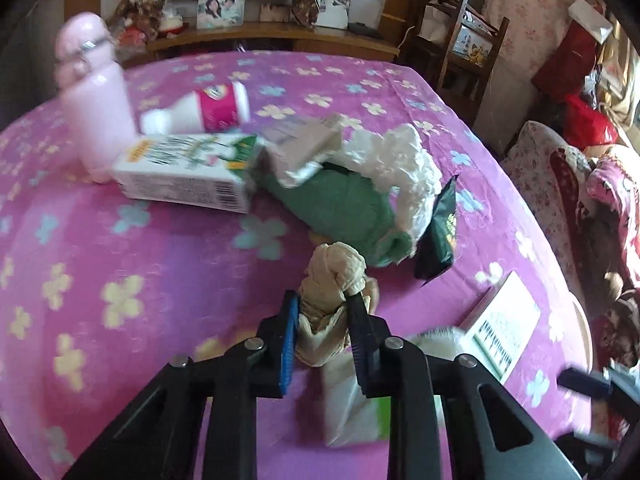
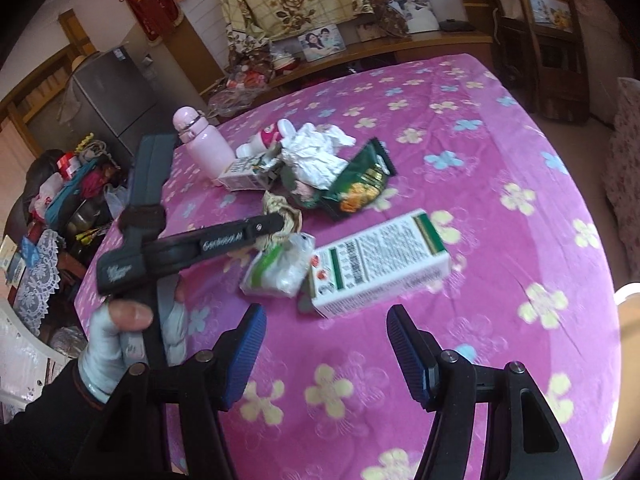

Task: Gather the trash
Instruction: 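Grasp the crumpled beige paper with the left gripper while the right grasps the white-green tissue pack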

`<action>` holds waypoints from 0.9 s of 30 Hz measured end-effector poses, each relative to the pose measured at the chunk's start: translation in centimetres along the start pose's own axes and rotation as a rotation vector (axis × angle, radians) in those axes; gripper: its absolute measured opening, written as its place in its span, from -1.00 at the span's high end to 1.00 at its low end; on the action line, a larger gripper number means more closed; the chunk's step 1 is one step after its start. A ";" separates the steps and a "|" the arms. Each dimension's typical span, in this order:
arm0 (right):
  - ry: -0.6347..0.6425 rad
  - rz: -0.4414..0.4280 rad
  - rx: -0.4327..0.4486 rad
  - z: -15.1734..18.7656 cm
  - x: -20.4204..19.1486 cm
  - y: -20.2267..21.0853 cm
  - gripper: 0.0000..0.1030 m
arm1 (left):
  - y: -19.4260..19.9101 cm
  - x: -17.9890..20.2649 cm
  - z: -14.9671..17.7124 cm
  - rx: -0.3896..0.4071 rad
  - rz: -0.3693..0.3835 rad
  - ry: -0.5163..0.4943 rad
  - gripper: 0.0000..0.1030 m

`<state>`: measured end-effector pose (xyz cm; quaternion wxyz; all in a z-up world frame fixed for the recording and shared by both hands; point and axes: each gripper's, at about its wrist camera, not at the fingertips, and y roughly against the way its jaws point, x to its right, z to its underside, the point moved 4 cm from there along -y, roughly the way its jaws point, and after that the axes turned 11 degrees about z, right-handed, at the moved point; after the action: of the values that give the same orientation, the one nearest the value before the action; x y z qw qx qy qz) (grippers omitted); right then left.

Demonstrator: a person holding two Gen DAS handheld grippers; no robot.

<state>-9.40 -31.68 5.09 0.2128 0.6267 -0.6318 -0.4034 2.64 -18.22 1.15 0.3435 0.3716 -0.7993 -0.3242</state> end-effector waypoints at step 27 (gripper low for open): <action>0.187 -0.038 -0.167 2.4 -8.7 -5.5 -0.31 | 13.0 -7.3 8.1 0.074 -0.080 0.038 0.52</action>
<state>-6.78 -22.05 1.43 0.3146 0.6536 -0.5614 -0.3984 -4.97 -3.45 4.49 0.3315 0.4219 -0.7885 -0.3008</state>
